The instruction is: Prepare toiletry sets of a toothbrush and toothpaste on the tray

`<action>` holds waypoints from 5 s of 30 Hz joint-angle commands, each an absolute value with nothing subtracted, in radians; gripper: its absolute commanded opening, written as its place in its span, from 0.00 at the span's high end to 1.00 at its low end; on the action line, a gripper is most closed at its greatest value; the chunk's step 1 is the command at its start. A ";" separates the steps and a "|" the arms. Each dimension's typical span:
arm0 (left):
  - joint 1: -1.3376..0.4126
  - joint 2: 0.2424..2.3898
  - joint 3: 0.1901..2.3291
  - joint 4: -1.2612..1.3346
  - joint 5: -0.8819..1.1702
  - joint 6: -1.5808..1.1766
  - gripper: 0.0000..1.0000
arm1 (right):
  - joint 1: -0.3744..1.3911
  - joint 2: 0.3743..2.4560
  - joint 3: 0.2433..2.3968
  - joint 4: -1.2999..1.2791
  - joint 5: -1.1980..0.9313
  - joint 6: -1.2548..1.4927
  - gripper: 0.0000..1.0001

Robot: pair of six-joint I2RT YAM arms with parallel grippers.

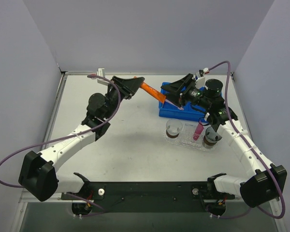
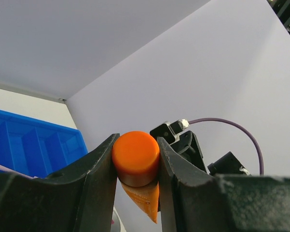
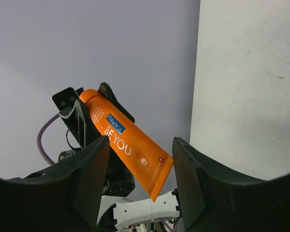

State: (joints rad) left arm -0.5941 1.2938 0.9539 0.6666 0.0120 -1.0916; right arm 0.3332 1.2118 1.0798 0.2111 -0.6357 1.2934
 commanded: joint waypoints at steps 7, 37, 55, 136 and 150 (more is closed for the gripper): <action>-0.609 1.344 1.017 0.842 -0.018 -1.124 1.00 | 0.330 1.184 1.074 0.304 -0.672 1.351 0.53; -0.620 1.420 1.043 0.890 0.031 -1.117 1.00 | 0.301 1.163 1.055 0.374 -0.680 1.396 0.96; -0.571 1.350 0.962 0.707 0.170 -1.062 0.21 | 0.199 1.068 1.034 0.362 -0.686 1.269 1.00; -0.420 1.233 0.943 0.230 0.179 -0.699 0.19 | 0.359 1.356 1.493 -0.931 0.087 0.290 1.00; -0.419 1.273 0.960 0.238 0.202 -0.716 0.19 | 0.368 1.353 1.437 -0.924 0.107 0.305 1.00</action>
